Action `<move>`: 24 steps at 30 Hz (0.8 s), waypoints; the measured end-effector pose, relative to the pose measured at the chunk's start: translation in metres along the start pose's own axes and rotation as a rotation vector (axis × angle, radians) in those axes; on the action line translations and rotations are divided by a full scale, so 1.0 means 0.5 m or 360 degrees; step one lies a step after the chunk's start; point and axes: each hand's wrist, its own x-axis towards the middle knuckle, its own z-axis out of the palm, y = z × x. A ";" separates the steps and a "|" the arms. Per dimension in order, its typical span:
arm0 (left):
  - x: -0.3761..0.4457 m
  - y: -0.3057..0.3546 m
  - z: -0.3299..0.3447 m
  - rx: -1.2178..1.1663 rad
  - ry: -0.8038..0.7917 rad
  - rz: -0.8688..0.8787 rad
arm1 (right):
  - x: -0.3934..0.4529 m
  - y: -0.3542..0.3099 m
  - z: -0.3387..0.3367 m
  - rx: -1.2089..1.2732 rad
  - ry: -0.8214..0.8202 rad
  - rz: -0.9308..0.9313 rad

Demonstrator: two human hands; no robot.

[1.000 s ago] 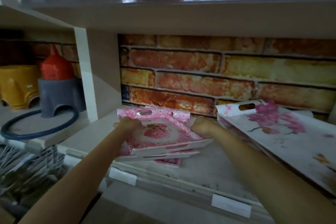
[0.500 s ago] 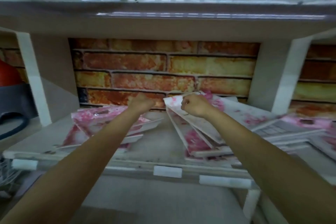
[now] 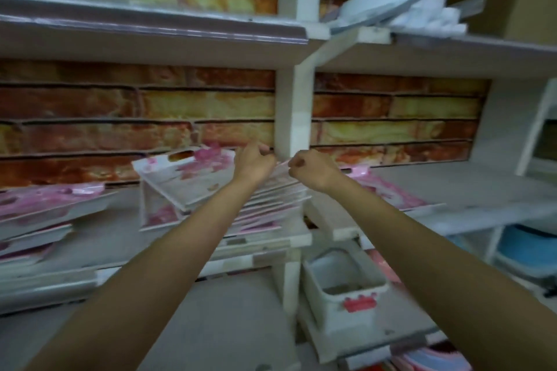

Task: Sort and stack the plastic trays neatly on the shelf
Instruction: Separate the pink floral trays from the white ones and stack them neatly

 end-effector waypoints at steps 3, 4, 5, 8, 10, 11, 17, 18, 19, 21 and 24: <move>-0.029 0.025 0.114 -0.0048 -0.0170 -0.0017 | -0.031 0.092 -0.039 -0.0110 0.0023 0.0093; -0.039 0.033 0.146 -0.0065 -0.0225 -0.0019 | -0.040 0.121 -0.052 -0.0134 0.0034 0.0137; -0.044 0.038 0.178 -0.0080 -0.0271 -0.0010 | -0.047 0.149 -0.064 -0.0148 0.0042 0.0191; -0.046 0.048 0.263 -0.0095 -0.0377 0.0011 | -0.051 0.233 -0.087 -0.0203 0.0025 0.0298; -0.037 0.045 0.318 -0.0076 -0.0433 -0.0016 | -0.047 0.286 -0.091 -0.0218 0.0011 0.0357; -0.028 0.042 0.346 -0.0061 -0.0468 -0.0016 | -0.045 0.312 -0.093 -0.0201 0.0008 0.0388; 0.058 0.015 0.504 -0.0075 -0.0643 -0.0155 | -0.001 0.436 -0.112 -0.0158 -0.0080 0.0551; 0.076 0.014 0.525 -0.0112 -0.0658 -0.0225 | 0.018 0.455 -0.117 -0.0154 -0.0085 0.0563; 0.095 0.013 0.546 -0.0168 -0.0663 -0.0293 | 0.041 0.474 -0.124 -0.0140 -0.0084 0.0573; 0.134 0.001 0.585 -0.0243 -0.0664 -0.0377 | 0.087 0.511 -0.132 -0.0105 -0.0079 0.0582; 0.182 -0.023 0.628 -0.0230 -0.0655 -0.0433 | 0.146 0.557 -0.133 -0.0094 -0.0116 0.0587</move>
